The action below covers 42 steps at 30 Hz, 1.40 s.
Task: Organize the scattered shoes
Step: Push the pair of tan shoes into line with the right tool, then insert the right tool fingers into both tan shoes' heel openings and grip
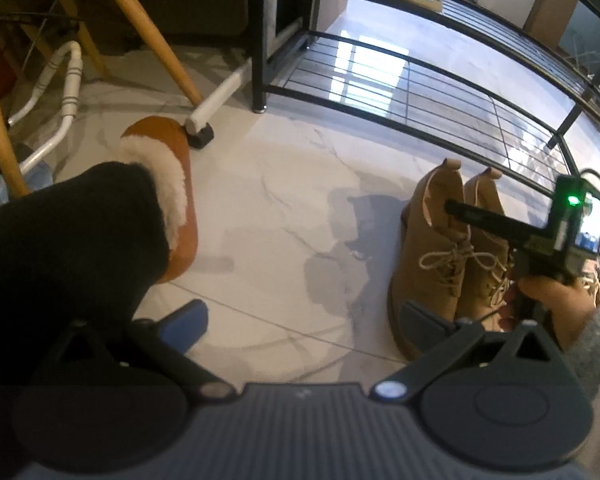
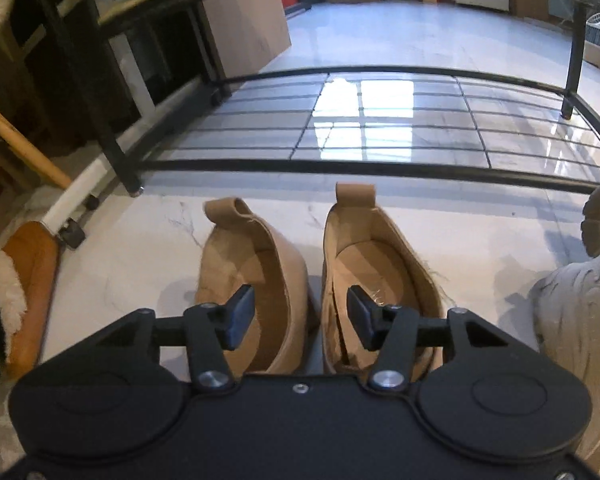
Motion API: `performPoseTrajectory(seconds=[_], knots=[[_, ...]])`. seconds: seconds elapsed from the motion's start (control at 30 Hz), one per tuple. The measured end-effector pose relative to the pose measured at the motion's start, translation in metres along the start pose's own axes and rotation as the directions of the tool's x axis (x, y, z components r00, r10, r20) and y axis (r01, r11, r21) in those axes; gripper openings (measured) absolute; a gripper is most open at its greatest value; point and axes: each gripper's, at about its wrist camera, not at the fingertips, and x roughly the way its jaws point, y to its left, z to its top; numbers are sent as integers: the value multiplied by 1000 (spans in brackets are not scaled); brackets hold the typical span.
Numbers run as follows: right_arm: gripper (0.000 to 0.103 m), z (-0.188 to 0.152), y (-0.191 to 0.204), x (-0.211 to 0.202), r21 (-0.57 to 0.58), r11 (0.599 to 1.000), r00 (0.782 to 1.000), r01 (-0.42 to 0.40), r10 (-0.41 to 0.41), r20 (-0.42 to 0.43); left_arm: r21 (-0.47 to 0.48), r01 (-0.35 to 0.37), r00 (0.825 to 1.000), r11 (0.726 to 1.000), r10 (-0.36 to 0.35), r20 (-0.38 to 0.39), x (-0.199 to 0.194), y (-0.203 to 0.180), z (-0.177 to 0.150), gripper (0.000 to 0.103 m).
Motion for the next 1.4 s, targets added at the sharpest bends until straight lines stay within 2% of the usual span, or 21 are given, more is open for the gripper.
performPoseTrajectory(seconds=[0.07,0.13,0.17,0.23,0.33,0.6,0.8,0.83,0.9,1.0,1.23,1.27,1.33,1.37,1.4], knots=[[67,-3,-2,8,8,1000,1000,10,-10,-13,-2,6,1000,1000,-6,-14,2,-1,-1,102],[84,-4,-3,11,7,1000,1000,14,-14,1,1,13,1000,1000,-13,-25,3,-2,-2,102],[88,-6,-3,13,6,1000,1000,21,-21,13,2,15,1000,1000,-15,-27,3,-2,-2,102],[102,-8,0,18,-24,999,1000,27,-27,15,2,17,999,1000,-17,-30,3,-3,-2,102],[103,-9,7,26,-87,995,998,57,-58,-16,3,21,999,1000,-21,-34,4,-3,-3,102],[103,-6,12,32,-94,991,994,100,-105,-44,0,20,999,1000,-20,-46,5,-3,-5,102],[103,2,10,34,-31,995,993,97,-99,-66,-6,19,999,1000,-19,-50,6,-3,-4,102],[103,6,5,33,14,996,994,83,-82,-69,-6,19,999,1000,-19,-51,6,-3,-5,102],[101,10,-3,31,86,994,996,71,-67,-55,-7,19,998,1000,-19,-53,6,-3,-4,102],[96,9,-7,30,112,991,997,76,-74,-14,-7,20,998,1000,-20,-53,7,-4,-4,102],[80,-2,8,35,-36,985,984,168,-165,62,-11,15,998,1000,-16,-65,9,-2,-5,102],[77,-3,9,35,-43,984,983,170,-167,74,-12,14,998,1000,-14,-67,10,-2,-5,102],[58,-2,10,34,-50,986,984,159,-154,91,-13,12,997,1000,-13,-69,11,-2,-5,102],[55,-1,12,33,-62,986,984,154,-148,102,-13,12,997,1000,-13,-70,11,-2,-5,102],[43,-1,15,33,-80,985,983,156,-146,112,-12,12,998,1000,-12,-69,11,-2,-4,102]])
